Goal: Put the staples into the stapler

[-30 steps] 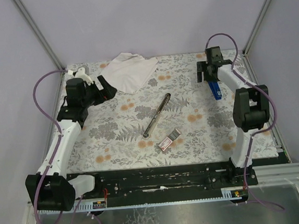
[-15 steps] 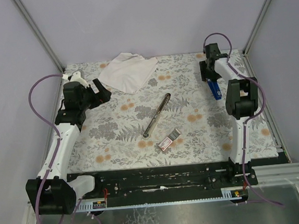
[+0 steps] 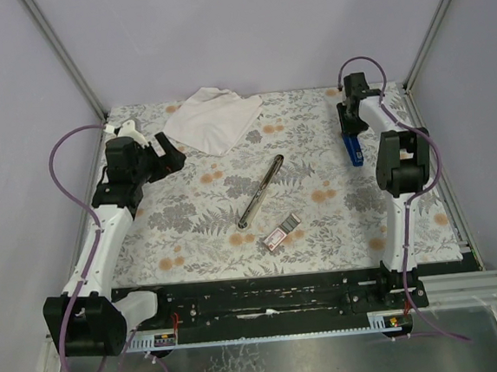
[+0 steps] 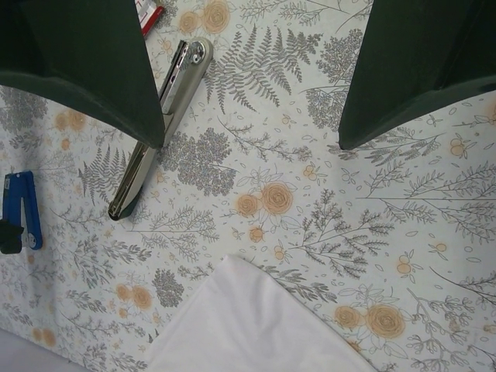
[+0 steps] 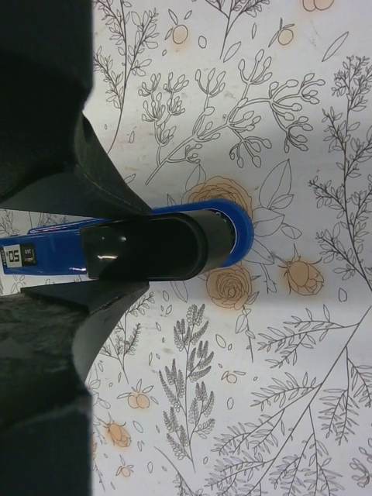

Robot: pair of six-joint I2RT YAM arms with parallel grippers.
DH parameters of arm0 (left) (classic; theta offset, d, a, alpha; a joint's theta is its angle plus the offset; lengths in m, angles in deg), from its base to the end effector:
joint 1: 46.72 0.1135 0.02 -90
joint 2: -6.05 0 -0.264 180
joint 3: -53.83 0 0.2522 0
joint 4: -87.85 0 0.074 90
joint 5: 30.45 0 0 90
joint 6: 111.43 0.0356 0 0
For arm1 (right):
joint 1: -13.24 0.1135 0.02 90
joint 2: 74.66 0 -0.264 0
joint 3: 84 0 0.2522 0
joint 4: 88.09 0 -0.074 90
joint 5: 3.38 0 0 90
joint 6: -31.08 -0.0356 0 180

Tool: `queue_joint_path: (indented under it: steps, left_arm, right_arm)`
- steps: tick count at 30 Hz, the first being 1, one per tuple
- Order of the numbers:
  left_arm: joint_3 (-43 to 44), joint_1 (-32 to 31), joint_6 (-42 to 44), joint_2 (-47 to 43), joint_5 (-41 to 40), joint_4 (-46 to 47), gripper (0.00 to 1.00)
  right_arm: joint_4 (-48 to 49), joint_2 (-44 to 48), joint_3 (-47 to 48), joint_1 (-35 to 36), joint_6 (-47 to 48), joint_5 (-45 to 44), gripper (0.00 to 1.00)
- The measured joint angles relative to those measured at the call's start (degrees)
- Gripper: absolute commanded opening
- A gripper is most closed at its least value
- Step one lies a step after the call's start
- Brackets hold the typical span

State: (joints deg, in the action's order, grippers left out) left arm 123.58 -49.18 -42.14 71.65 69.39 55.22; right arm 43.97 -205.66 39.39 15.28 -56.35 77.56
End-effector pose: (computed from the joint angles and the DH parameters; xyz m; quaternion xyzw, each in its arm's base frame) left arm 0.2579 -0.0172 0.3202 -0.0925 0.8523 -0.1745 0.4844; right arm 0.5048 0.0124 0.1893 -0.0149 0.9523 -0.0768 0.2948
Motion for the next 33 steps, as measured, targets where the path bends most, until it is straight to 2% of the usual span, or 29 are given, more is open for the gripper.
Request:
queue_joint_path:
  steps: [5, 10, 15, 20, 25, 28, 33]
  left_arm:
    - [-1.4, 0.0, -0.3, 0.0, 2.8, 0.4, 0.9]
    - [-3.4, -1.6, -2.4, 0.0, 5.3, 1.8, 0.89]
    - [-7.5, -11.2, -7.7, -0.2, 6.8, 4.8, 0.89]
    - [-10.3, -21.0, -14.5, 0.7, 8.7, 10.0, 0.88]
    - [-11.4, -26.9, -22.2, 4.0, 12.1, 17.9, 0.88]
    - [-11.5, -29.0, -25.9, 6.6, 14.6, 22.0, 0.87]
    - [-10.7, -30.8, -28.7, 10.2, 17.7, 25.0, 0.81]
  right_arm:
    - [2.6, 2.2, -3.8, -0.5, 0.5, 2.7, 0.0]
    - [4.2, 12.6, -17.7, -0.7, -1.1, 8.3, 0.0]
    - [7.0, 27.7, -34.3, -0.7, -4.3, 15.3, 0.0]
    - [15.1, 44.6, -48.2, -0.5, -6.5, 22.8, 0.0]
    - [23.9, 57.0, -58.8, 0.3, -7.9, 31.1, 0.0]
    - [27.3, 61.5, -63.3, 2.6, -8.5, 35.5, 0.0]
    - [32.0, 65.8, -67.2, 12.3, -8.9, 40.7, 0.0]
